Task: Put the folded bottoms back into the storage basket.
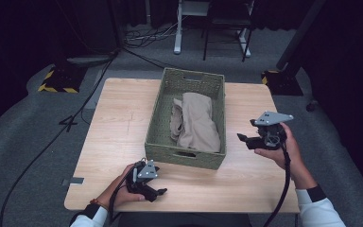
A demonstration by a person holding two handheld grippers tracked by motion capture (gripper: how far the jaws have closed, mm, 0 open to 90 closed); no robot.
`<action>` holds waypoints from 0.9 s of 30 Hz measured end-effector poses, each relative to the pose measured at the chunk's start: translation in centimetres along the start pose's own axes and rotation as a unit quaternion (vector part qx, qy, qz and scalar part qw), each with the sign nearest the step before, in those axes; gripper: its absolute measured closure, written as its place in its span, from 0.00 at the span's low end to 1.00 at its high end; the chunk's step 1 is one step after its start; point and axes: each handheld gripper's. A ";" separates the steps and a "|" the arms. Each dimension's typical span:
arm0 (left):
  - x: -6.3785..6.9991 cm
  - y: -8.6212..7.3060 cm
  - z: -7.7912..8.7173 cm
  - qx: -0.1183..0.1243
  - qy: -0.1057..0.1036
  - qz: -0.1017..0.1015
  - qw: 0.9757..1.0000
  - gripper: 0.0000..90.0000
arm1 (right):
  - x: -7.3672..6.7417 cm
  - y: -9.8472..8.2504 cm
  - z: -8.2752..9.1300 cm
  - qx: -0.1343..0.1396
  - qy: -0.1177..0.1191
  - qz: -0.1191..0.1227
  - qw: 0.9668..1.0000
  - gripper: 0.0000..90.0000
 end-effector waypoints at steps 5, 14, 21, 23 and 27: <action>0.0 0.0 0.0 0.000 0.000 0.000 1.000 0.19 | 0.4 -1.9 0.0 -0.005 -0.003 -0.010 1.000 0.32; 0.0 0.0 0.0 0.000 0.000 0.000 1.000 0.19 | 0.3 -5.0 0.5 -0.020 -0.005 -0.020 1.000 0.32; 0.0 0.0 0.0 0.000 0.001 0.000 1.000 0.19 | -0.4 -8.2 0.6 -0.032 -0.006 -0.020 0.999 0.32; 0.0 0.0 0.0 0.001 0.001 0.001 1.000 0.19 | -0.5 -8.5 0.6 -0.034 -0.006 -0.019 0.999 0.32; 0.0 0.0 0.0 0.000 0.001 0.000 1.000 0.19 | -0.9 -10.1 0.4 -0.041 -0.003 -0.019 0.999 0.32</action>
Point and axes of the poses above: each handheld gripper's, and its own axes: z roughly backward along the jaws, y roughly out of its top, x roughly to its right, and after that the axes turned 4 degrees about y, right-handed
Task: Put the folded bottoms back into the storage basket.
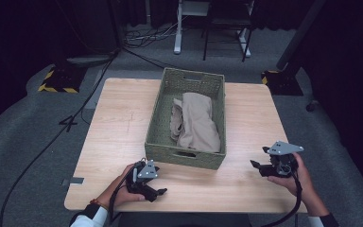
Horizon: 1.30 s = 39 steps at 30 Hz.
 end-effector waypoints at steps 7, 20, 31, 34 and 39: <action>0.0 0.0 0.0 0.000 0.001 0.001 1.000 0.19 | -0.3 -3.0 0.0 -0.006 0.009 -0.009 1.000 0.31; 0.0 0.0 0.0 0.000 0.001 0.001 1.000 0.19 | -0.1 -8.3 -0.3 -0.017 0.005 -0.051 0.999 0.28; 0.0 0.0 0.0 -0.002 0.003 0.004 1.000 0.19 | 0.4 -10.2 -0.1 0.022 0.012 -0.114 0.993 0.19; 0.0 0.0 0.0 -0.002 0.003 0.005 1.000 0.19 | 0.4 -10.2 -0.1 0.021 0.011 -0.113 0.993 0.19; 0.0 0.0 0.0 -0.001 0.004 0.006 1.000 0.19 | 0.5 -10.2 -0.1 0.021 0.013 -0.114 0.993 0.19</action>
Point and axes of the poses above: each handheld gripper's, and its own axes: z roughly backward along the jaws, y roughly out of its top, x roughly to its right, and after that the axes turned 4 degrees about y, right-handed
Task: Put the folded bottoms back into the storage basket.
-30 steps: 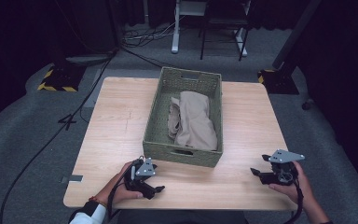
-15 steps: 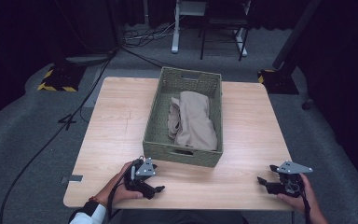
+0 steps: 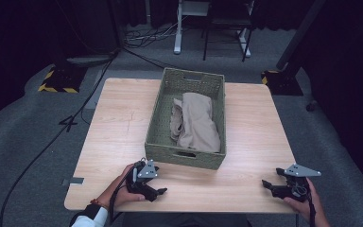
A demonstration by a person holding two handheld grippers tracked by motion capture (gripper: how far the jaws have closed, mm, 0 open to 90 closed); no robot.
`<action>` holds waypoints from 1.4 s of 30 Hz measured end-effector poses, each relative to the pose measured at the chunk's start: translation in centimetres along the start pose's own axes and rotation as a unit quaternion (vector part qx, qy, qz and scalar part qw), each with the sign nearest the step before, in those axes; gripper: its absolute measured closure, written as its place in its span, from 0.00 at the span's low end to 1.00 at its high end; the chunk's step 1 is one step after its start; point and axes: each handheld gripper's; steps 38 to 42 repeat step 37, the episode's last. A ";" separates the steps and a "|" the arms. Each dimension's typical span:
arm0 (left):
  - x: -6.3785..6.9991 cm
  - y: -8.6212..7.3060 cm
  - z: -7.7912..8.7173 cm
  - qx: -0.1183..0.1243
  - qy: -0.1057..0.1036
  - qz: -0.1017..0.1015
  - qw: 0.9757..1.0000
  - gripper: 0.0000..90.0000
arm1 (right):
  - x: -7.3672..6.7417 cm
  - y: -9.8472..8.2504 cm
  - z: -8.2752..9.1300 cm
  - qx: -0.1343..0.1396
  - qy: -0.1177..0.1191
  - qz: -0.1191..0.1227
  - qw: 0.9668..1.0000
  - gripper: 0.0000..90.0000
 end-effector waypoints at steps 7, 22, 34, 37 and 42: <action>0.0 0.0 0.0 0.000 0.001 -0.001 1.000 0.19 | 0.0 0.1 -0.1 0.000 -0.001 -0.001 1.000 0.19; 0.0 0.0 0.0 0.000 0.001 0.000 1.000 0.18 | 0.1 0.1 -0.1 0.001 -0.002 -0.003 1.000 0.19; -0.1 0.0 -0.1 0.001 0.003 0.003 1.000 0.18 | 0.1 0.1 -0.1 0.001 -0.002 -0.003 1.000 0.19; -0.1 0.0 -0.1 0.001 0.003 0.003 1.000 0.18 | 0.1 0.1 -0.1 0.001 0.000 -0.004 1.000 0.20; -0.1 0.0 -0.1 0.001 0.003 0.003 1.000 0.18 | 0.1 0.1 -0.1 0.001 0.000 -0.004 1.000 0.20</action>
Point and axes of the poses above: each handheld gripper's, and its own axes: z roughly backward along the jaws, y roughly out of its top, x roughly to its right, and after that the axes turned 4 degrees about y, right-handed
